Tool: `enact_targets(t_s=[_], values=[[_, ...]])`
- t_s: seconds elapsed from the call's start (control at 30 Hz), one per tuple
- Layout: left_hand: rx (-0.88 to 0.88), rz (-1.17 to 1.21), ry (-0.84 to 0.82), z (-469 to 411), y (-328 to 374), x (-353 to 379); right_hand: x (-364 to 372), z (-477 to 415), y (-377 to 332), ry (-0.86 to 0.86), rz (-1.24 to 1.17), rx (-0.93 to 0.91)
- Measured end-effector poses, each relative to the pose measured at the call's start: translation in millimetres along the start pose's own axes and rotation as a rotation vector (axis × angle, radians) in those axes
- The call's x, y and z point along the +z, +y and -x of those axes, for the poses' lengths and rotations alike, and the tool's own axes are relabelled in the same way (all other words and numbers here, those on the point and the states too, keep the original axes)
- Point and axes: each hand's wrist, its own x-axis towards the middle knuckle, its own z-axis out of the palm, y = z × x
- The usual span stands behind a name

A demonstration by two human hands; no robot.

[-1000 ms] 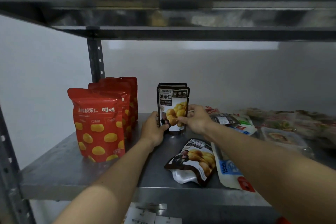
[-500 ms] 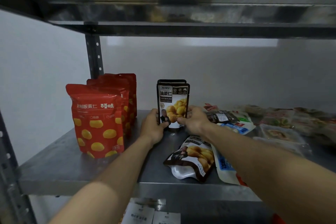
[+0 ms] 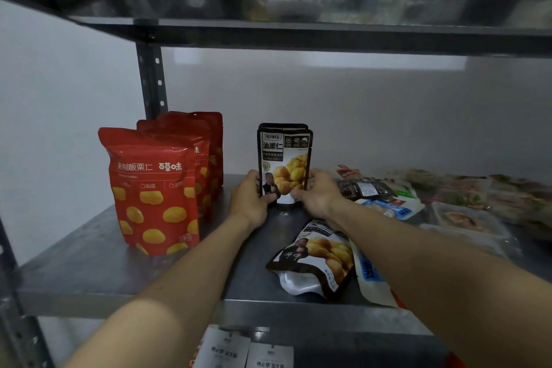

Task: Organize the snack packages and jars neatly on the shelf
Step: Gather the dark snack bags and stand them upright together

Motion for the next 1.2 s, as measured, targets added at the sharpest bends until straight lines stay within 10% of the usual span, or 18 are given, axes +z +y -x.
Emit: enact_targets(t_s=[0.37,0.63,0.97,1.2], values=[[-0.017,-0.206,-0.06,31.3,31.4,-29.3,-39.8,48.1,-42.3,0.076,0.156,0.007],[-0.259,-0.225,-0.64,79.8,77.4,-47.5,-57.6,126.6,-68.2,-0.099,0.439,0.129],[-0.374,0.088,-0.307,110.8,70.6,-54.5,-66.1,145.2,-26.8,-0.009,0.492,0.124],[-0.257,0.345,-0.065,123.5,58.7,-58.5,-47.2,152.8,-31.5,-0.086,-0.005,0.085]])
